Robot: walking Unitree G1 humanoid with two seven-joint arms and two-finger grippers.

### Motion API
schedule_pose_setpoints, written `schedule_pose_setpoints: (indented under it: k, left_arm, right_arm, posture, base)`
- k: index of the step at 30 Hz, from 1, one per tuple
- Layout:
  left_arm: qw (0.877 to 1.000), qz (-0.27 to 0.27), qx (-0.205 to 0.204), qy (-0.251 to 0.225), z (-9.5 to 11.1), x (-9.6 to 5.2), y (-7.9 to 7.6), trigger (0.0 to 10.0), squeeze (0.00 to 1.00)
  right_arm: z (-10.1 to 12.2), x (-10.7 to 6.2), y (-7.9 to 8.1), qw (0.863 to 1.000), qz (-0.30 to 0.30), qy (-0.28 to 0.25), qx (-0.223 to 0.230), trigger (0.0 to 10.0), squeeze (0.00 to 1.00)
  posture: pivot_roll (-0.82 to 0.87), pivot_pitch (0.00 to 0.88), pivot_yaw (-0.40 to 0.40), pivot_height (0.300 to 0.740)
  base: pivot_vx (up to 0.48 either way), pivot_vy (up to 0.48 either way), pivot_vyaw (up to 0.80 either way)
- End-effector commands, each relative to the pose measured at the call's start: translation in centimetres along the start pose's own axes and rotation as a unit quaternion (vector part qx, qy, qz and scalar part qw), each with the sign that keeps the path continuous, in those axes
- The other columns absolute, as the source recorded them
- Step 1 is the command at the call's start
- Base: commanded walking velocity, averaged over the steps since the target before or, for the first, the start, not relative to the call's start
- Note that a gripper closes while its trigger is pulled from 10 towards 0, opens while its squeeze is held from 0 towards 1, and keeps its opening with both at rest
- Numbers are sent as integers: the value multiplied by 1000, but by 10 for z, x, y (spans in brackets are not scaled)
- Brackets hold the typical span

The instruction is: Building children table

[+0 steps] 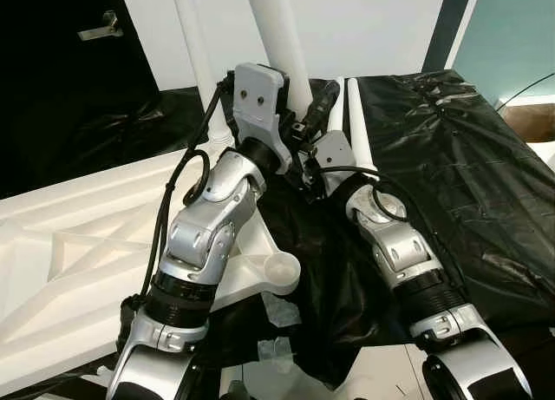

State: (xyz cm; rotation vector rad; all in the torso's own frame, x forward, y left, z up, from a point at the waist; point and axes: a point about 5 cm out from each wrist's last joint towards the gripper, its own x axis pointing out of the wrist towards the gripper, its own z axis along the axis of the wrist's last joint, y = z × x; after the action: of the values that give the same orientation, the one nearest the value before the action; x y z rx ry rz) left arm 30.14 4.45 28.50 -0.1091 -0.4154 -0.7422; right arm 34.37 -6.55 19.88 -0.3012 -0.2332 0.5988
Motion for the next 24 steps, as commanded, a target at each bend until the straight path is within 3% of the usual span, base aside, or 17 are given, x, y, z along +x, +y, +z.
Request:
schedule_pose_setpoints:
  k: [1, 5, 6, 7, 8, 10, 11, 12, 13, 15, 21, 24]
  left_arm:
    - [1000, -19, 2, -23, 7, 3, -8, 10000, 0]
    - [999, -27, -1, -17, 4, 3, -11, 10000, 0]
    - [999, -28, -3, -14, 2, 4, -12, 10000, 243]
    - [999, -28, -3, -14, 2, 4, -12, 10000, 243]
    - [999, -29, -6, -12, 1, 4, -13, 10000, 1000]
    - [999, -29, -3, -13, 1, 4, -13, 10000, 1000]
    - [1000, -22, 12, -14, 2, 4, -10, 10000, 1000]
    - [1000, -15, 22, -16, 4, 3, -7, 10000, 137]
    - [999, -7, 30, -19, 5, 2, -4, 10000, 0]
    - [999, -1, 32, -21, 5, 1, -1, 10000, 0]
    - [999, 26, 37, -29, 6, -10, 12, 10000, 0]
    - [998, 37, 43, -27, 5, -15, 17, 10000, 0]
  right_arm:
    - [0, 3, 5, 1000, 14, 7, 0, 0, 0]
    - [1, 3, 3, 1000, 9, 5, -5, 0, 0]
    - [1, 3, 2, 1000, 7, 5, -4, 0, 0]
    - [1, 3, 2, 1000, 7, 5, -4, 0, 0]
    - [1, 3, 2, 1000, 4, 6, -4, 0, 0]
    - [0, 3, 1, 1000, -2, 9, 3, 0, 0]
    - [0, 3, 1, 1000, -8, 11, 10, 10000, 0]
    - [-1, 3, 2, 1000, -15, 17, 19, 10000, 0]
    - [-3, 4, 2, 999, -22, 23, 29, 10000, 0]
    - [-4, 4, 2, 998, -28, 29, 41, 10000, 0]
    - [-14, 5, -5, 985, -83, 61, 140, 10000, 0]
    - [-16, 4, -9, 981, -93, 62, 156, 10000, 0]
  posture:
    - [93, 10, 46, 740]
    - [92, 9, 48, 740]
    - [92, 9, 48, 740]
    - [92, 9, 48, 740]
    - [92, 9, 48, 740]
    - [93, 10, 47, 740]
    - [95, 10, 45, 740]
    - [95, 10, 45, 740]
    - [95, 10, 45, 740]
    - [95, 10, 45, 740]
    - [95, 10, 45, 740]
    - [103, 14, 40, 740]
  base:
    - [0, 0, 0]
    - [0, 0, 0]
    - [0, 0, 0]
    - [0, 0, 0]
    - [0, 0, 0]
    - [0, 0, 0]
    - [0, 0, 0]
    - [0, 0, 0]
    - [0, 0, 0]
    - [0, 0, 0]
    - [0, 0, 0]
    - [0, 0, 0]
